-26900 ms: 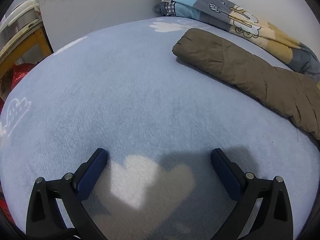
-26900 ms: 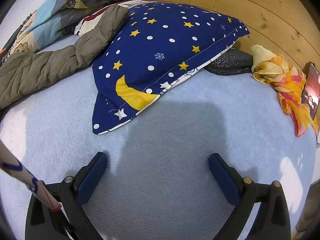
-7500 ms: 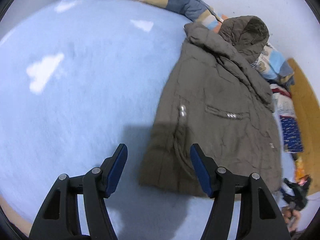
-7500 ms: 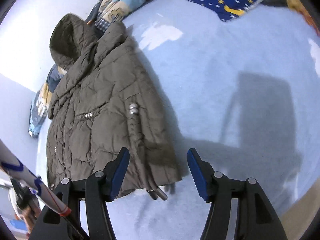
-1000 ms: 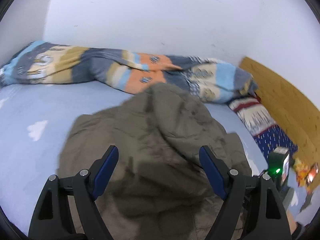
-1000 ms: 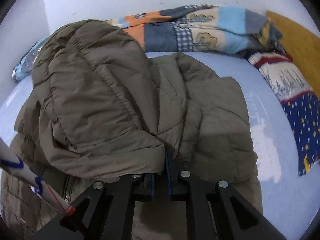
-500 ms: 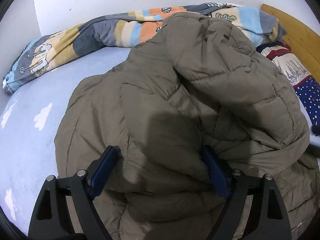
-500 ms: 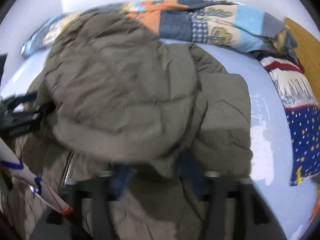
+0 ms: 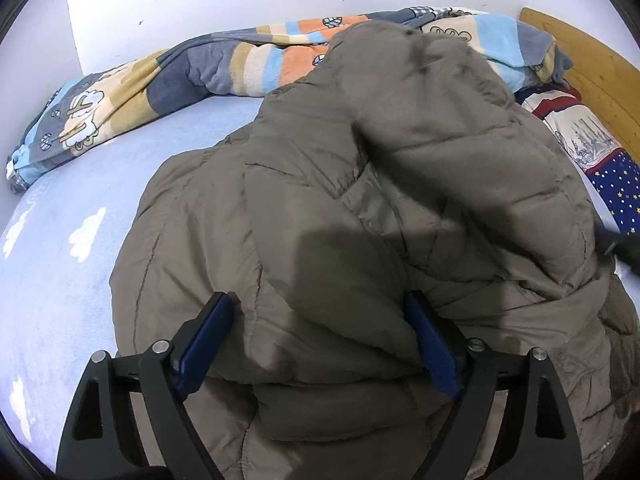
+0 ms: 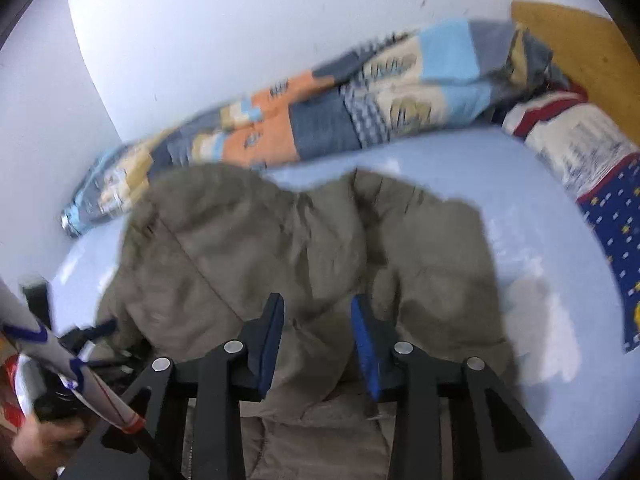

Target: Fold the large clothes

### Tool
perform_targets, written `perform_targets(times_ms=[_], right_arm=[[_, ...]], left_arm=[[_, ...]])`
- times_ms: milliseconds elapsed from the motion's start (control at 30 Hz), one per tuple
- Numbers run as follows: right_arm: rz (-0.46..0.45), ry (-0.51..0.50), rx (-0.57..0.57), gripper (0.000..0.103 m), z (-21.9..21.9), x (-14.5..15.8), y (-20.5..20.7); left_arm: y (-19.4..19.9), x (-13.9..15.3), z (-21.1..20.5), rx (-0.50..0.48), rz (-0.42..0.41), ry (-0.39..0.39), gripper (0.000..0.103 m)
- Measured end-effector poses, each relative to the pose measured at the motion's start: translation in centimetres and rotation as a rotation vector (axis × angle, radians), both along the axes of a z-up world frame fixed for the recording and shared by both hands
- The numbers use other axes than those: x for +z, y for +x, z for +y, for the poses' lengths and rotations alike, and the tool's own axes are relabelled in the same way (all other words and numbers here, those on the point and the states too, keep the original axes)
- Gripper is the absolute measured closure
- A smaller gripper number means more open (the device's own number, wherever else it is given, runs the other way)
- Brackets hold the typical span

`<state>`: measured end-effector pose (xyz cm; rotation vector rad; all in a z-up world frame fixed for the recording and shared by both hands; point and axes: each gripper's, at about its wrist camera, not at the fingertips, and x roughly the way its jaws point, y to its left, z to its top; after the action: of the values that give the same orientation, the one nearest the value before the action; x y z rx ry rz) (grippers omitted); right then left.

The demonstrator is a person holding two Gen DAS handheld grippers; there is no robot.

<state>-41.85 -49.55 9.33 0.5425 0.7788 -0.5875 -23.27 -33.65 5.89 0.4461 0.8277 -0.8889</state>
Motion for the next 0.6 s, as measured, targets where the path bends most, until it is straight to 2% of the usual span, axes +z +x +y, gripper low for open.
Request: perform_targets(times_ms=[67, 133, 300, 433, 600], right_arm=[[0.134, -0.025, 0.045, 0.065, 0.4, -2.7, 1.1], [0.169, -0.019, 0.069, 0.064, 0.2, -4.4, 1.0], [0.169, 0.004, 0.037, 0.058, -0.3, -4.6, 0.6], [0.156, 0.027, 0.026, 0.055, -0.8, -3.7, 0.0], [0.075, -0.01, -0.002, 0.055, -0.6, 0.0, -0.8]], left_arm=[[0.1, -0.2, 0.1, -0.002, 0.003, -0.003, 0.011], [-0.1, -0.2, 0.0, -0.005, -0.011, 0.0, 0.011], [-0.1, 0.2, 0.3, 0.006, 0.004, -0.009, 0.011], [0.0, 1.8, 0.9, 0.019, 0.013, -0.048, 0.011], [-0.7, 5.9, 1.4, 0.014, -0.068, -0.15, 0.011]])
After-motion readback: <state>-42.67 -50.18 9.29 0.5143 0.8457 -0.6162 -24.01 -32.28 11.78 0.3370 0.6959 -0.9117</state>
